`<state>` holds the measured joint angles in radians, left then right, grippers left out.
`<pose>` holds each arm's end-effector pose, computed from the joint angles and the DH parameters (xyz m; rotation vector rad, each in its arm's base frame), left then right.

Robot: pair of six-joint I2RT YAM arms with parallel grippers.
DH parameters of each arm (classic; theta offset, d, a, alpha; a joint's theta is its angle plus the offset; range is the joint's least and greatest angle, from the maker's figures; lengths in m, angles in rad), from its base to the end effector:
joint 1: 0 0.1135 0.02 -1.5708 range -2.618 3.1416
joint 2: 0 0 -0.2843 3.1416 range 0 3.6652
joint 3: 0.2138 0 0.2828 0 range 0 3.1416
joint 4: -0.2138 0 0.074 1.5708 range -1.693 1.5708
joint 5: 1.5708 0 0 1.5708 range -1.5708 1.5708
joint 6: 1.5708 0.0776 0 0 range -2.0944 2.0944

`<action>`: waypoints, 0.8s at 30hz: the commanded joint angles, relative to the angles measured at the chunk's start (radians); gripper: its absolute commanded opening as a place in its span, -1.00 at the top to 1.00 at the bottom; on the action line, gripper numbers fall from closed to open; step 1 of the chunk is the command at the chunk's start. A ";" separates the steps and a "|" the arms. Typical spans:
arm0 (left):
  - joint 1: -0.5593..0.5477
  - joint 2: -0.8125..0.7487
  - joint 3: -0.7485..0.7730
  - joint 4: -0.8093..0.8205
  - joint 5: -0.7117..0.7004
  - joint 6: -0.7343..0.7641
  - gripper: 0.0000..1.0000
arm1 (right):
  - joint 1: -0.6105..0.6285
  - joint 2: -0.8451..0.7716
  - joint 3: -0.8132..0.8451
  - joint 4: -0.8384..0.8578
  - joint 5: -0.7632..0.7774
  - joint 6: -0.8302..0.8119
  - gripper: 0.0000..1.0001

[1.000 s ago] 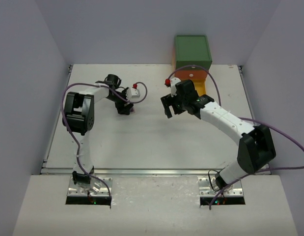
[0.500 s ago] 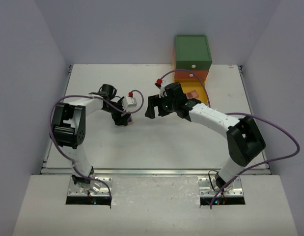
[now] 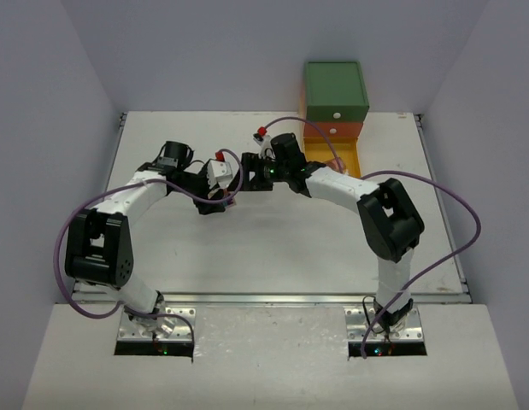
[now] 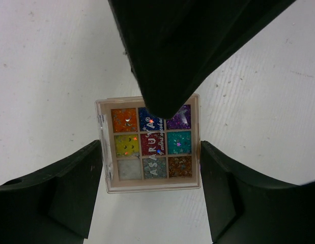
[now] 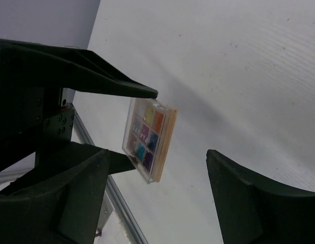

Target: Organize the makeup

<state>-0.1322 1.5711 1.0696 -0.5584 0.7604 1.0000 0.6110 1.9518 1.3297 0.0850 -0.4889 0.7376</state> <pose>0.3448 -0.0998 0.2040 1.4436 1.8218 -0.5845 0.3949 0.3211 0.1922 -0.1803 2.3209 1.2670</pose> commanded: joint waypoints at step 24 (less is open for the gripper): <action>-0.009 -0.061 0.031 -0.018 0.015 -0.088 -0.36 | 0.007 0.084 -0.013 0.243 -0.241 0.166 1.00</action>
<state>-0.1322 1.5548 1.0657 -0.5877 0.7688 0.9718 0.6167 2.1085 1.3384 0.2789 -0.6993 0.9668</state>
